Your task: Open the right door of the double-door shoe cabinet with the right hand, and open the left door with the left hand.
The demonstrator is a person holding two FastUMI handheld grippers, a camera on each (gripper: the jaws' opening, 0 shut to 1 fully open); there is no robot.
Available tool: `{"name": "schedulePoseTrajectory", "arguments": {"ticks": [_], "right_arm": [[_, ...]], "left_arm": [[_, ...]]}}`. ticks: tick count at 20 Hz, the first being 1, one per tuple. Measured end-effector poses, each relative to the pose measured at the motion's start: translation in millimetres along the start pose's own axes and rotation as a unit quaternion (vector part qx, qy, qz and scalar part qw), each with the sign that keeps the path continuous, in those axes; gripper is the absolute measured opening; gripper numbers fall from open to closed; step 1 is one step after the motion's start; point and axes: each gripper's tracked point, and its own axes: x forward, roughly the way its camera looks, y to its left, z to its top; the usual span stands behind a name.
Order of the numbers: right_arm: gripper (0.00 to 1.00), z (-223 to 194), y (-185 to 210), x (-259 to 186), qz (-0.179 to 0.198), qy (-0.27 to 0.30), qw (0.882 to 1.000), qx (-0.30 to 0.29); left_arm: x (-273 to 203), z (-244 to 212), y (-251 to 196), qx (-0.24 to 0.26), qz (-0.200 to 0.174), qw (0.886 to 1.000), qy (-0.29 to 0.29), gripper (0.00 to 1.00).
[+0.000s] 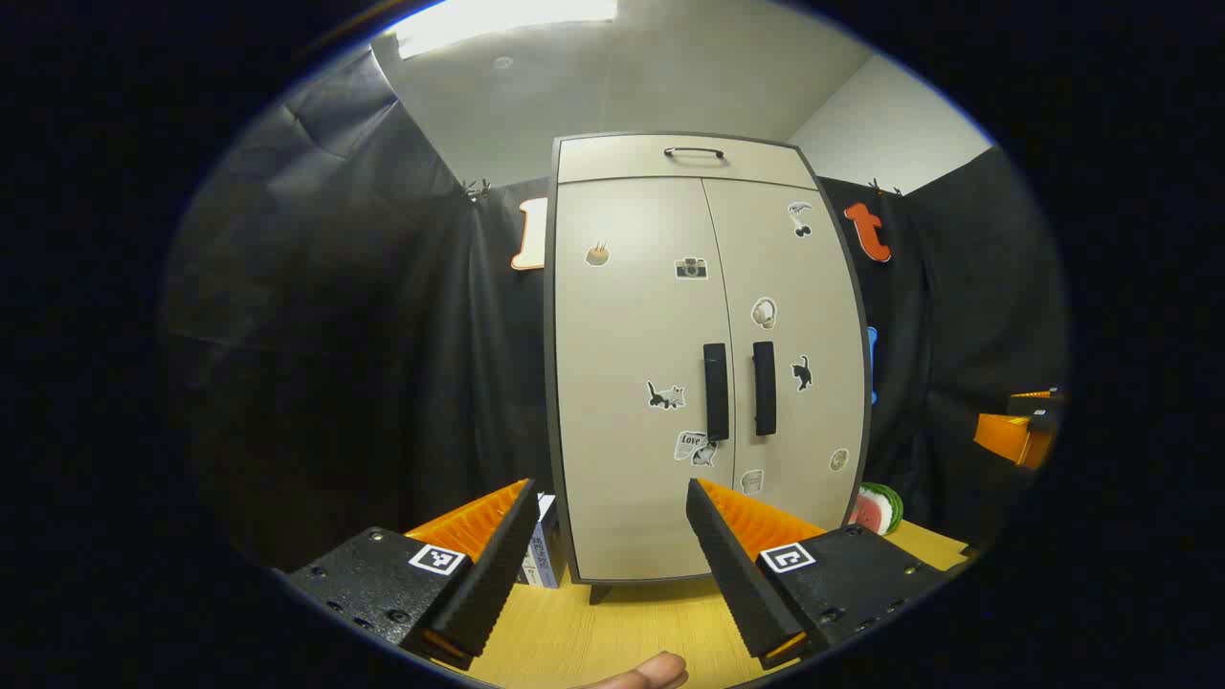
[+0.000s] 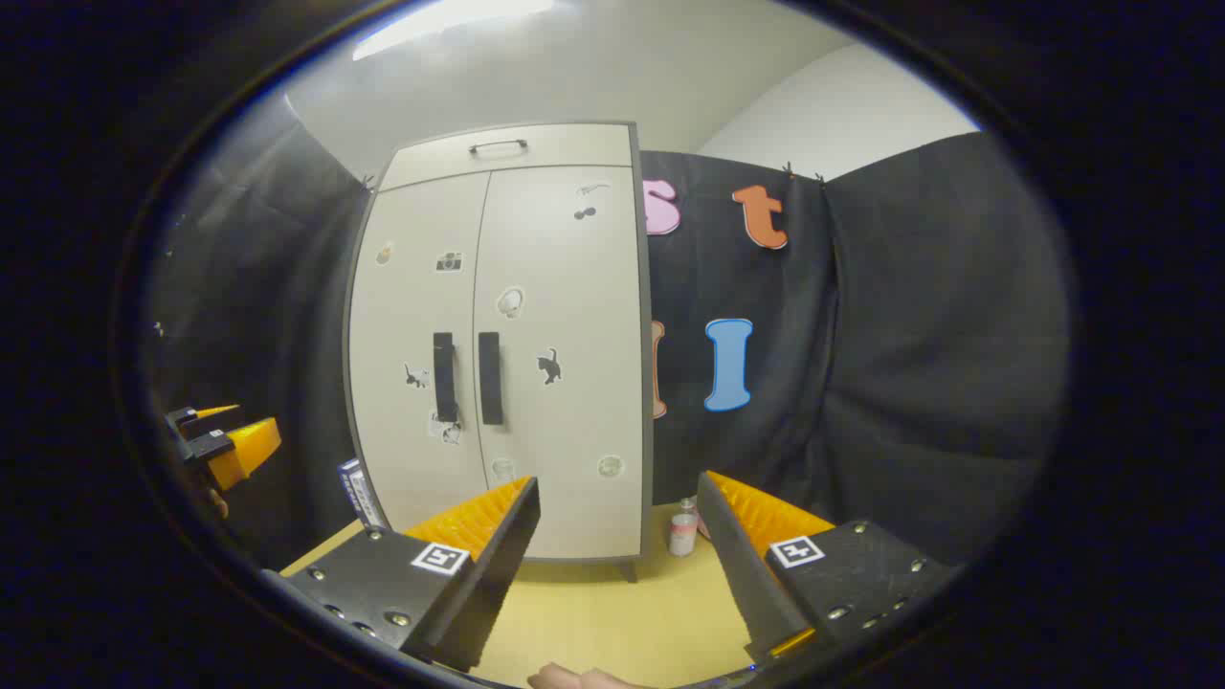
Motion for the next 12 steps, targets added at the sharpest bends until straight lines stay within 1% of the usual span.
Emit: {"name": "schedulePoseTrajectory", "arguments": {"ticks": [7, 8, 9, 10, 11, 12], "right_arm": [[0.94, -2.8, 10.2, 30.7, 0.003, 0.003, 1.0, -0.014], [0.98, -2.7, 12.4, 37.2, 0.002, 0.003, 1.0, -0.015], [0.94, -4.4, 15.1, 43.8, 0.003, 0.004, 1.0, -0.018], [0.98, -6.3, 17.0, 50.5, 0.004, 0.007, 1.0, -0.019], [0.94, -7.0, 18.4, 57.1, 0.002, 0.008, 1.0, -0.019], [0.98, -7.3, 20.4, 64.0, 0.002, 0.009, 1.0, -0.018]], "left_arm": [[18.2, -23.7, -1.4, -0.002, -0.015, 1.0, 0.025, 0.96], [19.3, -26.5, -0.3, -0.005, -0.016, 1.0, 0.025, 0.96], [20.4, -26.1, 1.3, -0.007, -0.013, 1.0, 0.017, 0.97], [22.5, -25.0, 3.0, -0.008, -0.009, 1.0, 0.009, 0.96], [23.8, -27.0, -1.1, -0.011, -0.015, 1.0, 0.007, 0.97], [24.6, -28.3, -6.7, -0.013, -0.025, 1.0, 0.007, 0.97]]}}
